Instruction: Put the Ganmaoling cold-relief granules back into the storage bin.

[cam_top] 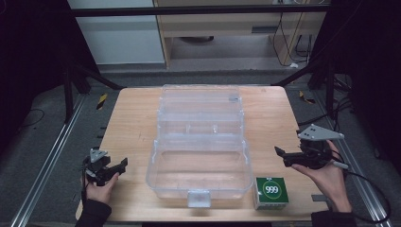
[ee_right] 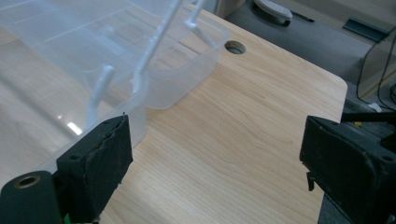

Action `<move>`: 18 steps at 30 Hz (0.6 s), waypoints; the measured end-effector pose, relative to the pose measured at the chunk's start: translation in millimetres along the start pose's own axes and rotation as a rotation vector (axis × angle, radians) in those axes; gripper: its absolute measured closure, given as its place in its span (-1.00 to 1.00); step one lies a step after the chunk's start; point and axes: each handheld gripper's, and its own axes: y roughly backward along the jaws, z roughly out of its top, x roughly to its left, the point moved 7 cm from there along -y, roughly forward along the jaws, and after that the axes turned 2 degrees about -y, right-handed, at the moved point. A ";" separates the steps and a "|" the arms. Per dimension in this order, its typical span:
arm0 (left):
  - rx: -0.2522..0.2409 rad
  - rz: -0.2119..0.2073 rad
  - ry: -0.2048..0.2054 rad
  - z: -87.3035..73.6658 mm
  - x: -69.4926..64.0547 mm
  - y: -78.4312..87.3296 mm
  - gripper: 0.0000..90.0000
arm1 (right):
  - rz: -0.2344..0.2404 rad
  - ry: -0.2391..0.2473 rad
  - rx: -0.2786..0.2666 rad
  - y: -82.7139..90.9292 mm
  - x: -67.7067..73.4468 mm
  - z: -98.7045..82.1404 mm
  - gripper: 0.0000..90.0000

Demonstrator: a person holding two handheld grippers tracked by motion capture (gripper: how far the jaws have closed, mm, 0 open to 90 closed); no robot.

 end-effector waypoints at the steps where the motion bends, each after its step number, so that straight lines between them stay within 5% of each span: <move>1: 0.002 0.001 -0.006 -0.2 -0.2 -0.1 -0.38 | 0.017 0.018 0.003 2.3 3.5 3.7 -0.80; 14: 0.011 -0.010 -0.024 -1.3 -3.1 -2.1 -0.37 | 0.091 0.114 0.073 14.1 19.3 8.2 -0.88; 18: 0.013 -0.013 -0.032 -1.5 -4.4 -2.5 -0.37 | 0.134 0.180 0.113 15.4 29.3 6.5 -0.89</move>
